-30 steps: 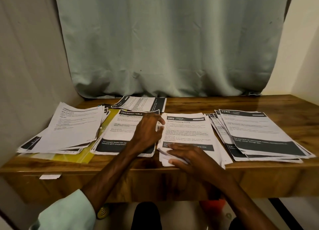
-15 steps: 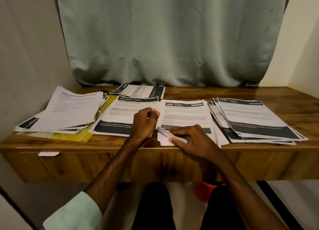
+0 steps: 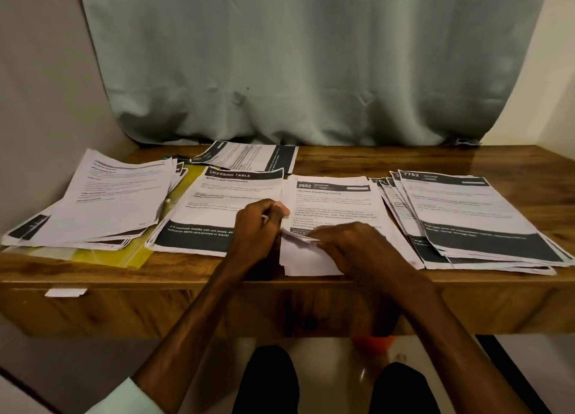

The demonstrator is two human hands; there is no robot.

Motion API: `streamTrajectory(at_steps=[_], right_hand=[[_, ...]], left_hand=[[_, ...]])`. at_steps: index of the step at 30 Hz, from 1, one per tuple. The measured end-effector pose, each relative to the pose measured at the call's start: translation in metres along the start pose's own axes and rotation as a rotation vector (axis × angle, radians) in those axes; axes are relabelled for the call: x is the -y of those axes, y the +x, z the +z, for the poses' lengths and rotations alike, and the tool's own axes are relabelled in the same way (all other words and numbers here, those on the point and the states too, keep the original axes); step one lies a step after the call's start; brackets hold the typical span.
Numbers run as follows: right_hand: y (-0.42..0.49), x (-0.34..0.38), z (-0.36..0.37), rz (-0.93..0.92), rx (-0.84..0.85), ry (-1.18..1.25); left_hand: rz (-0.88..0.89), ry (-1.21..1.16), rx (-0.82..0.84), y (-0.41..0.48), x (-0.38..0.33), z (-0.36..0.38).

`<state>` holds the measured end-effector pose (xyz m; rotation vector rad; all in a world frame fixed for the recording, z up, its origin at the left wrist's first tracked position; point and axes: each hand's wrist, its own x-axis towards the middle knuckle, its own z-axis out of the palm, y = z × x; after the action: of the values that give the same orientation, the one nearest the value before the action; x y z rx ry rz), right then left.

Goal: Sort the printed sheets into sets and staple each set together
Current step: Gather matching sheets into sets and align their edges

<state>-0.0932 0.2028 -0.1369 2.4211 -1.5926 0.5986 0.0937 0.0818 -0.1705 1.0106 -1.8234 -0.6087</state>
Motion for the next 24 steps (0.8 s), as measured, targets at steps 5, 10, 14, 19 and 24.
streamTrajectory(at_steps=[5,10,14,19,24], right_hand=[[-0.002,-0.016,-0.002,-0.090,-0.147,0.015],[-0.019,-0.026,0.010,-0.060,-0.083,0.207],[-0.026,-0.025,0.002,0.158,0.201,0.392],[-0.002,-0.056,-0.024,0.477,-0.141,0.428],[0.034,-0.100,-0.016,0.881,0.119,0.175]], left_hand=[[-0.052,0.052,0.049,0.004,0.004,0.003],[-0.009,0.057,0.060,0.004,0.006,0.004],[0.087,0.118,0.148,0.000,0.011,0.006],[0.174,0.200,0.166,0.000,0.024,0.011],[0.174,0.197,0.159,0.001,0.025,0.014]])
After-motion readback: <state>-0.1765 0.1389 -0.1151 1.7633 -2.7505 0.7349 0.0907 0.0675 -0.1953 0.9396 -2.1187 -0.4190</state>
